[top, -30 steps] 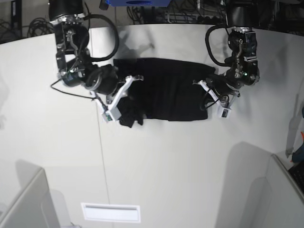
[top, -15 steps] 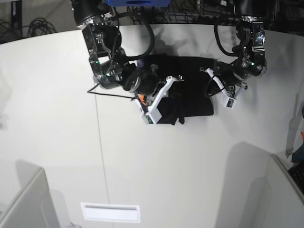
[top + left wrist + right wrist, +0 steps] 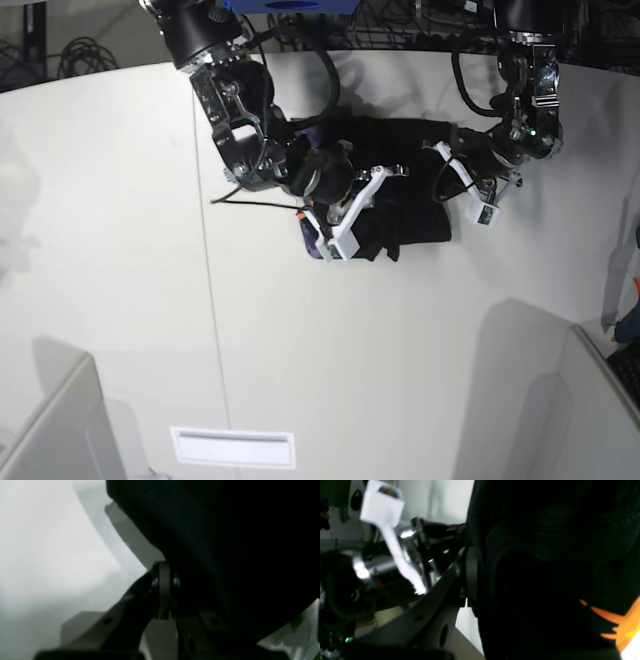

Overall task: Fold the T-shirt properly
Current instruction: 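Fold the strip ends inward with both grippers toward each other, then hold the folded bundle with the right gripper and release the left gripper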

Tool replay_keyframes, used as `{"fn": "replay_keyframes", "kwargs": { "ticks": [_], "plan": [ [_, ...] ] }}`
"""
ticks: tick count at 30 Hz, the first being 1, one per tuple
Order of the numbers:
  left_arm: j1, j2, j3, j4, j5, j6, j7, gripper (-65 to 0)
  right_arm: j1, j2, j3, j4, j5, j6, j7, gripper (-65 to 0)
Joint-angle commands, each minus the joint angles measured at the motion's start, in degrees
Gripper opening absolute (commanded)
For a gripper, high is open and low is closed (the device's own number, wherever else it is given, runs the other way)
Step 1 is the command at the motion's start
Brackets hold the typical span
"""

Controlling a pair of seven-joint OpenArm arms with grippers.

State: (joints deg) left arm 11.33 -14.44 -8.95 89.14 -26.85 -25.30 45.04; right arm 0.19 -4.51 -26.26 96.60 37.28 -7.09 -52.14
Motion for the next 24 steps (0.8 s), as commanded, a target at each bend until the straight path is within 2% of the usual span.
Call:
{"fn": "replay_keyframes", "kwargs": {
  "ticks": [1, 11, 21, 24],
  "plan": [
    [0.49, -0.46, -0.06, 0.13, 2.19, 0.73, 2.92, -65.0, 1.0, -1.16, -0.16, 1.03, 1.27, 0.28, 0.49, -65.0],
    [0.49, -0.38, -0.06, 0.13, 2.19, 0.73, 2.92, -65.0, 0.21, -1.42, -0.24, 1.91, 1.36, 0.46, -2.06, -65.0],
    [0.58, -0.38, -0.06, 1.01, 2.1, 0.73, 2.92, -65.0, 1.44, -2.21, -0.16, -0.9, 1.45, 0.46, -1.53, -65.0],
    [1.28, -0.11, -2.08, 2.15, 2.1, 0.73, 2.92, -65.0, 2.23, -2.39, -0.16, -2.22, 1.45, 0.54, -1.53, -65.0]
  ]
}}
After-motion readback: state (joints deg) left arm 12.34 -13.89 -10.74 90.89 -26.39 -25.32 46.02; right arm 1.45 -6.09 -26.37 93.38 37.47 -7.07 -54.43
